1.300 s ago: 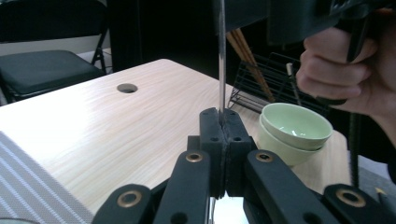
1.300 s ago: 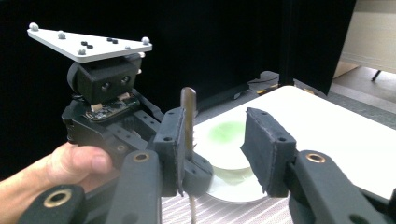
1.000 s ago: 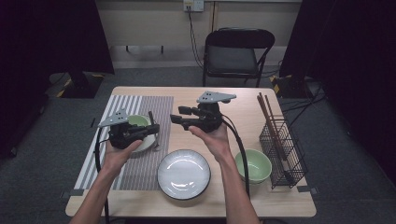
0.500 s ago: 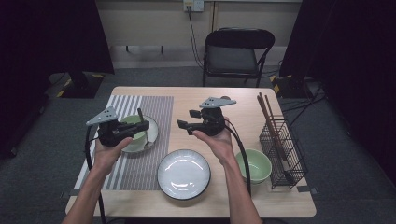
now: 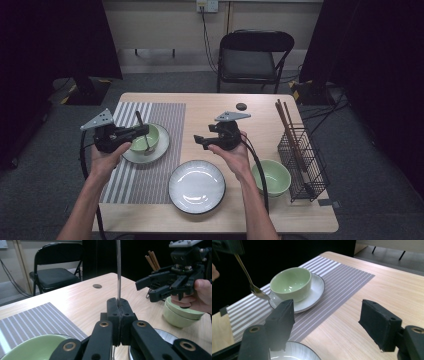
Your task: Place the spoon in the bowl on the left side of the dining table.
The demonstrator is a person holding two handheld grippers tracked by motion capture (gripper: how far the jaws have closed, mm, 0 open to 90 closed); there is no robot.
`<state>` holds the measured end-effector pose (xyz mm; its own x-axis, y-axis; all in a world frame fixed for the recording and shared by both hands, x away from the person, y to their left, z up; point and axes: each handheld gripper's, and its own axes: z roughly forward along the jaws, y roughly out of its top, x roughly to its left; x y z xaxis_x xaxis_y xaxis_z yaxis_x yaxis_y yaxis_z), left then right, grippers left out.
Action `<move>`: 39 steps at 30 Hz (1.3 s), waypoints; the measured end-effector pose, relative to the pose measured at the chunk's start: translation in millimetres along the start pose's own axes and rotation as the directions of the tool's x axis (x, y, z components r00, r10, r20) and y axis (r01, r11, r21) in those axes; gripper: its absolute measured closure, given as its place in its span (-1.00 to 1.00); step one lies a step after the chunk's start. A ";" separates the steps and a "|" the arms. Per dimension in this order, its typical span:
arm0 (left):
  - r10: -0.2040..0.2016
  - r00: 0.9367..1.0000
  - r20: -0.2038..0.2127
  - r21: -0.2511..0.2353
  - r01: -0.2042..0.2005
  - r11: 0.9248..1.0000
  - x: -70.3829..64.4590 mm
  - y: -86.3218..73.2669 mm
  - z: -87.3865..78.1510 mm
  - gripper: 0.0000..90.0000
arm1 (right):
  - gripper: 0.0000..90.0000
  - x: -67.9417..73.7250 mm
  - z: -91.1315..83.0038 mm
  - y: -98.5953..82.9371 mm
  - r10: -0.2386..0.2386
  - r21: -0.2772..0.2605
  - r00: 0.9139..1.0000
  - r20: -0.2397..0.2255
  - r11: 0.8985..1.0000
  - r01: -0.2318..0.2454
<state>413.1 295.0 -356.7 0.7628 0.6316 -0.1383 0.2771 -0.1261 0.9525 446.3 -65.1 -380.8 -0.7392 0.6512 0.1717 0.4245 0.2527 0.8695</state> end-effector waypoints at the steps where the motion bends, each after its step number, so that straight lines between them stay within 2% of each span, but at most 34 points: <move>1: 0.006 1.000 -0.003 0.000 -0.006 1.000 2.0 0.3 -0.9 0.99 | -0.41 -0.6 1.4 -1.6 0.001 0.007 1.000 0.002 1.000 -0.001; 9: -0.019 1.000 -0.022 0.008 0.019 1.000 21.4 -4.6 -1.8 0.99 | -0.44 -10.0 10.7 -17.9 0.033 0.034 0.999 0.008 0.999 -0.033; 14: -0.038 0.999 -0.027 -0.002 0.038 0.999 27.0 -4.4 -3.9 0.99 | -0.43 -15.0 14.0 -24.2 0.046 0.055 0.999 0.022 0.997 -0.047; 23: 0.001 0.999 -0.044 0.010 -0.001 1.000 37.3 -2.1 -0.8 0.99 | -0.44 -18.1 19.8 -33.0 0.052 0.073 0.998 0.047 0.996 -0.055; 29: -0.005 0.999 -0.042 0.021 0.006 1.000 41.7 -10.9 2.8 0.99 | -0.45 -21.0 25.9 -40.1 0.045 0.101 0.996 0.076 0.993 -0.053; 32: -0.026 0.999 -0.039 0.021 0.027 0.999 43.8 -15.4 3.9 0.99 | -0.45 -22.9 29.3 -43.2 0.045 0.112 0.995 0.091 0.992 -0.055; 35: -0.006 0.999 -0.034 0.036 0.008 0.999 43.8 -17.1 4.2 0.99 | -0.47 -25.0 32.1 -46.0 0.054 0.119 0.993 0.100 0.991 -0.066; 39: -0.019 0.999 -0.037 0.044 0.021 0.999 43.7 -21.4 5.0 0.98 | -0.47 -26.7 37.1 -49.7 0.055 0.131 0.991 0.124 0.989 -0.071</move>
<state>443.4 321.5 -384.5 0.7351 0.6619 -0.1465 0.3183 -0.1462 0.9366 464.3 -68.5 -445.8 -0.6441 0.7479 0.1605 0.5409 0.2970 0.7869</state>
